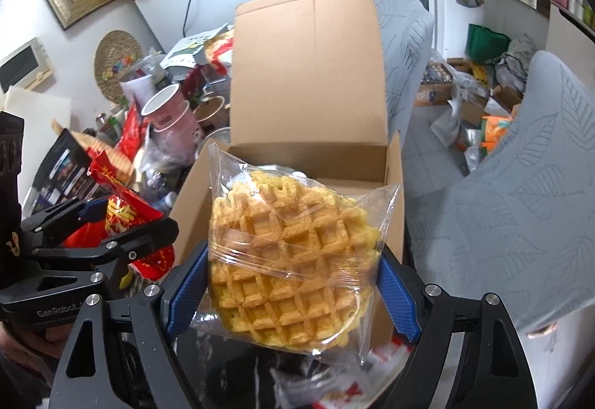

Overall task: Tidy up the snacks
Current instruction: 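Carry the red chip bag and waffle packet with both grippers over the box, then open both grippers to drop the chip bag and waffle into the box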

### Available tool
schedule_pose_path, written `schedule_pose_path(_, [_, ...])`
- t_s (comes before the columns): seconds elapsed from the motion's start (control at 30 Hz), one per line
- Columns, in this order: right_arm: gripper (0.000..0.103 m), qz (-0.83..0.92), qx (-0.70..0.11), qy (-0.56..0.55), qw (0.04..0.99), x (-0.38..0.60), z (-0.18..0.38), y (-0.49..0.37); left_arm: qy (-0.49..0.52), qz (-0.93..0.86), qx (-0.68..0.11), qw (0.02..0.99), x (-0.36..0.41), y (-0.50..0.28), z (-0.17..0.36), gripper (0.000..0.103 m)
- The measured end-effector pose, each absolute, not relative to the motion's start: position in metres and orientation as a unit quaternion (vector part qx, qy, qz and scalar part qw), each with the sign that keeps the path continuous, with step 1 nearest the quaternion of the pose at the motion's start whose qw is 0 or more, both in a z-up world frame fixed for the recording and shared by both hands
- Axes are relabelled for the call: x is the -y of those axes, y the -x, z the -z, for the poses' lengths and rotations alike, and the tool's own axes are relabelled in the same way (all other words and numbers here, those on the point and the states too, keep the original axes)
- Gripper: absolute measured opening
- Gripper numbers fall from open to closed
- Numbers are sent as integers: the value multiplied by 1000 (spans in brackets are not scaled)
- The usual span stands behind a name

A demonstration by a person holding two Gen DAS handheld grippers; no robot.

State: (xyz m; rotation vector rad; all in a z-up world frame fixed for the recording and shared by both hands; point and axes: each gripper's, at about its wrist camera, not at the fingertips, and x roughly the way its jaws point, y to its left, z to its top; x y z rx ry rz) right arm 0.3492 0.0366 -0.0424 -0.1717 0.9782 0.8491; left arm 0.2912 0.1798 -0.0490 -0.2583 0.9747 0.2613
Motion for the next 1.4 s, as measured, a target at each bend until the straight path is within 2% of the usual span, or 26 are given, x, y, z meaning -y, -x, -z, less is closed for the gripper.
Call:
schedule_pose_path(0.83, [85,-396,-480,124,773,-103,109,-418,110,-162,-530,825,-234,-370,131,73])
schedule_pose_path(1.07, [86,-380,-486,160,771,-116,124,-419,59,-183,-532,825,-232,-377,133,73])
schedule_pose_path(1.4, [90,-366,-494,167,771,-114,122,-418,62,-194,-528,824,-230,-367,122,73])
